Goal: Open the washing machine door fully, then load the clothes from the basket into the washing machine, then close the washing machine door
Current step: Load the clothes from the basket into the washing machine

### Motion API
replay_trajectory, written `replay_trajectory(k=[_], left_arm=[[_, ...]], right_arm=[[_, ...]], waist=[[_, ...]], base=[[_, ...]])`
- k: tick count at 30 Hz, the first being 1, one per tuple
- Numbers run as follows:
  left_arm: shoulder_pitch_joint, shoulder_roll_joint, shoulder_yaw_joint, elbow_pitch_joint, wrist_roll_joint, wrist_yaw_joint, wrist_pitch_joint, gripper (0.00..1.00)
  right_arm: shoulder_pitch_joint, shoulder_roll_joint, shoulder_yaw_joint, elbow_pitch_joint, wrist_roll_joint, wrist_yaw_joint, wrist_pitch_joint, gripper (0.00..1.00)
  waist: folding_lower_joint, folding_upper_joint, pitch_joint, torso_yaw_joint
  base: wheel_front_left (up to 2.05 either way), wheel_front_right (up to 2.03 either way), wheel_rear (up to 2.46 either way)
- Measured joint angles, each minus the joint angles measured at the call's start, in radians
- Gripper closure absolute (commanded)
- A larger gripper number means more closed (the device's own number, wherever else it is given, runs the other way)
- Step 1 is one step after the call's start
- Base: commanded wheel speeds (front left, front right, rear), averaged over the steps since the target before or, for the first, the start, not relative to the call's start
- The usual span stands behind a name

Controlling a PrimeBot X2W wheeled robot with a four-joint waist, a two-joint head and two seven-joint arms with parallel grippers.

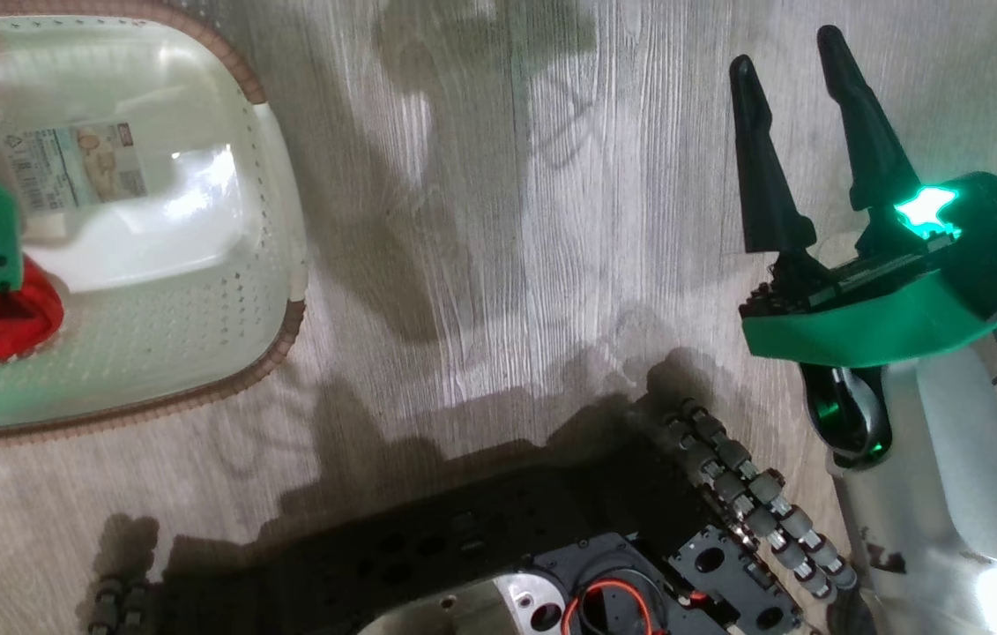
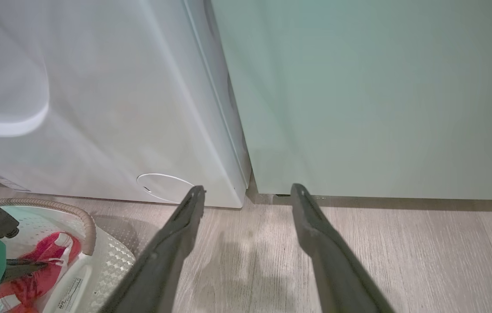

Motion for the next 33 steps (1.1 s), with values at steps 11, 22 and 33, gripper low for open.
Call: replay_trajectory(k=[11,22,33], left_arm=[[0.036,-0.086,0.024,-0.047,-0.071,0.000,-0.160,1.00],[0.290,-0.132,0.105,-0.482,-0.114,0.029,-0.179,1.00],[0.562,-0.154,0.143,-0.899,-0.139,0.096,-0.180,1.00]], right_arm=[[0.009,0.000,-0.026,0.005,-0.010,0.000,0.000,0.00],[0.083,0.000,-0.073,0.014,-0.039,0.000,0.000,0.00],[0.153,0.000,-0.115,0.017,-0.055,0.000,0.037,0.00]], waist=[[0.0000,0.0000,-0.086,0.026],[-0.0001,0.0001,-0.248,0.082],[-0.0001,0.0001,-0.434,0.143]], base=[[0.00,0.00,0.00],[0.00,0.00,0.00],[0.00,0.00,0.00]])
